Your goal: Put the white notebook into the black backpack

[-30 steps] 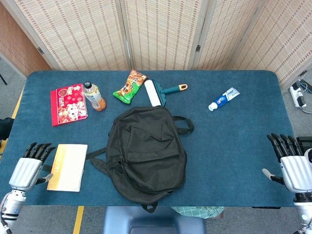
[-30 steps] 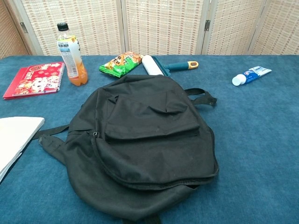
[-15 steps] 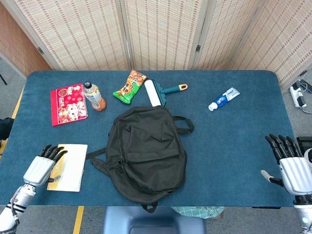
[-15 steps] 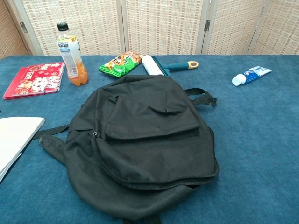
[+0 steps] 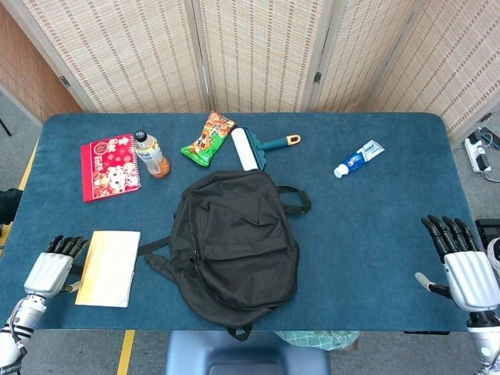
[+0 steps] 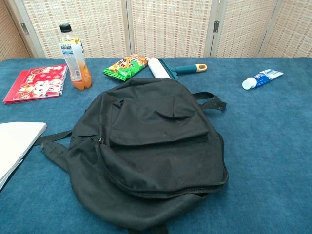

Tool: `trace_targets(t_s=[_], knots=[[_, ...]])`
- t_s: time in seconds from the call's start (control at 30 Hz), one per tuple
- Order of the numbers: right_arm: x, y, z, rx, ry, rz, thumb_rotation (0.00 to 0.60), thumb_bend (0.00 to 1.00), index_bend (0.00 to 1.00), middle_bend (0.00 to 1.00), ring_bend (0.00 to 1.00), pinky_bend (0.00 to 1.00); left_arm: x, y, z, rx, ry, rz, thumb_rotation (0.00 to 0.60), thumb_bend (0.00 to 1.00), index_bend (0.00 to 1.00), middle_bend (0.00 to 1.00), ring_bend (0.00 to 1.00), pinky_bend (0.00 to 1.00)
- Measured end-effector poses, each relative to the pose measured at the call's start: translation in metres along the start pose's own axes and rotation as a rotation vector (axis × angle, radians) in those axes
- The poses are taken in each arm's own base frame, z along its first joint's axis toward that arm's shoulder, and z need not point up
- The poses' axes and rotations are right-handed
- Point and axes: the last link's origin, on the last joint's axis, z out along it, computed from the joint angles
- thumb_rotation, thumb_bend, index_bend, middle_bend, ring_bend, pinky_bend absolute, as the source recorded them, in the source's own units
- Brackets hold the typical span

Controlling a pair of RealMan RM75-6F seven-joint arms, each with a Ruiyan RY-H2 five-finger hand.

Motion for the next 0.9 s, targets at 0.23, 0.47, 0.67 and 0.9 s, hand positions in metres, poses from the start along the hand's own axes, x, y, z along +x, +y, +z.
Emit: trace_targets(t_s=[0.23, 0.47, 0.67, 0.9], knots=[[0.000, 0.000, -0.001, -0.002, 0.000, 0.000, 0.600, 0.05, 0.00, 0.10, 0.04, 0.04, -0.003, 0.002, 0.002, -0.003, -0.006, 0.018, 0.600, 0.09, 0.18, 0.18, 0.16, 0.14], [0.001, 0.001, -0.002, -0.006, 0.004, 0.001, 0.600, 0.05, 0.00, 0.10, 0.04, 0.04, -0.001, 0.014, 0.004, -0.049, 0.000, -0.015, 0.600, 0.09, 0.18, 0.18, 0.16, 0.14], [0.001, 0.003, -0.004, -0.011, 0.008, 0.003, 0.600, 0.05, 0.00, 0.10, 0.04, 0.04, 0.004, 0.035, 0.010, -0.110, 0.010, -0.043, 0.600, 0.09, 0.18, 0.18, 0.16, 0.14], [0.001, 0.005, -0.005, -0.014, 0.011, 0.007, 0.600, 0.05, 0.00, 0.10, 0.04, 0.04, 0.019, 0.063, 0.020, -0.174, 0.058, -0.096, 0.600, 0.09, 0.18, 0.18, 0.16, 0.14]])
